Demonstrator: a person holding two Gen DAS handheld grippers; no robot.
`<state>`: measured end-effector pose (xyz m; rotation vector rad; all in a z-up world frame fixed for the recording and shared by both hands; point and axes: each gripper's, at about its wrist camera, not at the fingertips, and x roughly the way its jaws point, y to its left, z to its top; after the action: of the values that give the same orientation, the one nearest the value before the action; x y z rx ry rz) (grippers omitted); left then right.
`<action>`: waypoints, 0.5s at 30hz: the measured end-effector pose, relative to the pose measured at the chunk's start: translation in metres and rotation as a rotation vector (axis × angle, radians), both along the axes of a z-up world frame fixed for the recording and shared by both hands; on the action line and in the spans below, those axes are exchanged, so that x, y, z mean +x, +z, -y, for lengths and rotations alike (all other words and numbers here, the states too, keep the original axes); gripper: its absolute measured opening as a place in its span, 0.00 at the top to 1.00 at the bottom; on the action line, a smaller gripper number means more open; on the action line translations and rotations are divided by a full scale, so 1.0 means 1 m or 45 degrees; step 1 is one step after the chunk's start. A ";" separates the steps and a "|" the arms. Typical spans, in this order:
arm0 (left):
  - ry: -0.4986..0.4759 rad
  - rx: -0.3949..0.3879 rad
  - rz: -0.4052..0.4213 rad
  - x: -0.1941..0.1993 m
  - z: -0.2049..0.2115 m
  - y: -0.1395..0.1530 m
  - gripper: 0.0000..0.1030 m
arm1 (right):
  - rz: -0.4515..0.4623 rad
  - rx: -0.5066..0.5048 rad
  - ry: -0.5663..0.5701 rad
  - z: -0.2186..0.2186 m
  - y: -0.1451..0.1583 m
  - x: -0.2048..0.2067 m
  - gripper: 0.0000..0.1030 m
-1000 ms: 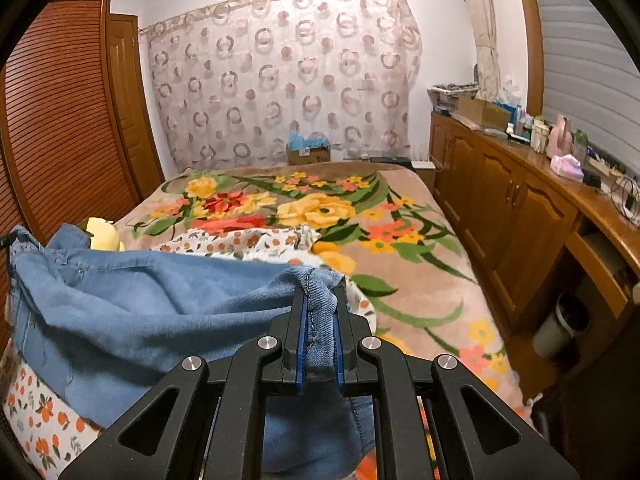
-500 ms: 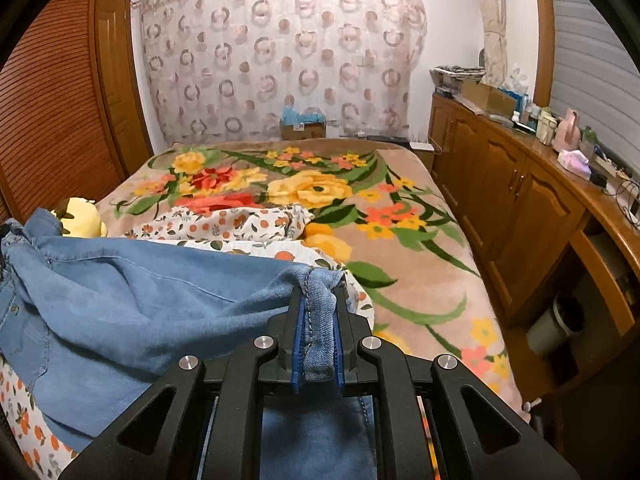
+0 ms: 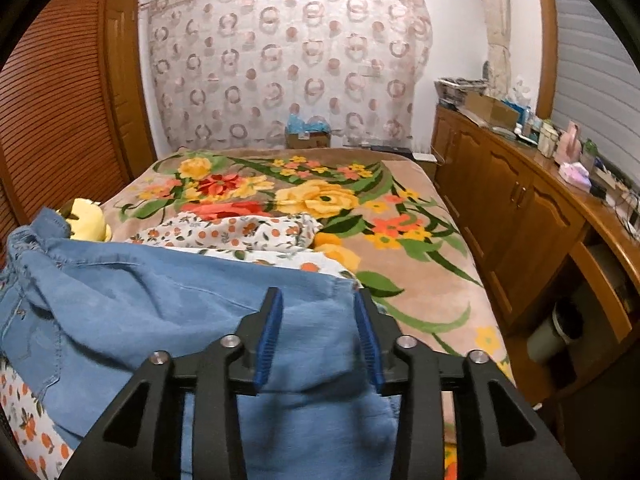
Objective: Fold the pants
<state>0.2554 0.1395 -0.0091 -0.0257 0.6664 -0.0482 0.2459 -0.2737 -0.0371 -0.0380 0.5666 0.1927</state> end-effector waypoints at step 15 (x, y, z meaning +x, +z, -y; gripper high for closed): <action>-0.017 0.044 -0.060 0.014 0.001 -0.016 0.40 | -0.100 0.030 0.410 -0.067 -0.012 -0.004 0.56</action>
<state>0.2695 0.1385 -0.0248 0.0108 0.7148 -0.0491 0.2419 -0.2063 -0.0495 -0.0988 0.6350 0.5156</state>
